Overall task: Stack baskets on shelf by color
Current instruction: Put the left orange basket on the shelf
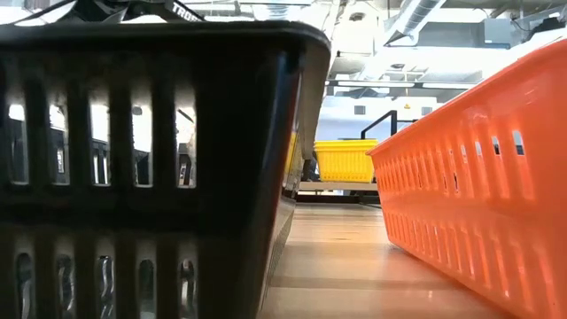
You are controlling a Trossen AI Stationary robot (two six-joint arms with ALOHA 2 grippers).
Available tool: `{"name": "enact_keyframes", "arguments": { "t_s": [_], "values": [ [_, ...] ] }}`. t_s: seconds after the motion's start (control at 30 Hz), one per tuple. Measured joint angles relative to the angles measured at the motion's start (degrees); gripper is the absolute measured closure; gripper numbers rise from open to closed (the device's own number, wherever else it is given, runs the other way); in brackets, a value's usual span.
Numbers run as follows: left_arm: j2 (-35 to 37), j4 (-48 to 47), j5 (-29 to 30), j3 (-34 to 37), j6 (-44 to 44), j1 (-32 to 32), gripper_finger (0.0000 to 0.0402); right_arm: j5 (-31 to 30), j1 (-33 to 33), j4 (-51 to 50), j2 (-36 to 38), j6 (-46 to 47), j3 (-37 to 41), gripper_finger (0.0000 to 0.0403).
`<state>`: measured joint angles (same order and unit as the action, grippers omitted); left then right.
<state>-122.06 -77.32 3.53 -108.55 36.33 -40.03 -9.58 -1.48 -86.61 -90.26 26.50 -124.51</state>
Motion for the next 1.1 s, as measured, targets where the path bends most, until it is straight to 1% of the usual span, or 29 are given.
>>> {"name": "enact_keyframes", "arguments": {
  "t_s": [0.13,0.83,0.97,1.1],
  "values": [
    [-1.20,-0.14,-0.42,0.05,0.14,0.00,0.0401,0.02,0.00,0.02,0.00,0.00,0.00,0.0330],
    [-1.05,1.31,0.42,0.35,-0.19,-0.50,0.0401,0.02,0.00,0.03,0.00,-0.01,0.00,0.0330],
    [-1.05,2.07,2.39,0.35,-0.32,-0.50,0.0389,0.03,0.00,0.02,0.00,0.00,0.00,0.0330],
    [-1.05,2.20,4.35,0.35,-0.28,-0.52,0.0366,0.04,0.00,0.02,0.00,-0.01,0.00,0.0330]
  ]
}}
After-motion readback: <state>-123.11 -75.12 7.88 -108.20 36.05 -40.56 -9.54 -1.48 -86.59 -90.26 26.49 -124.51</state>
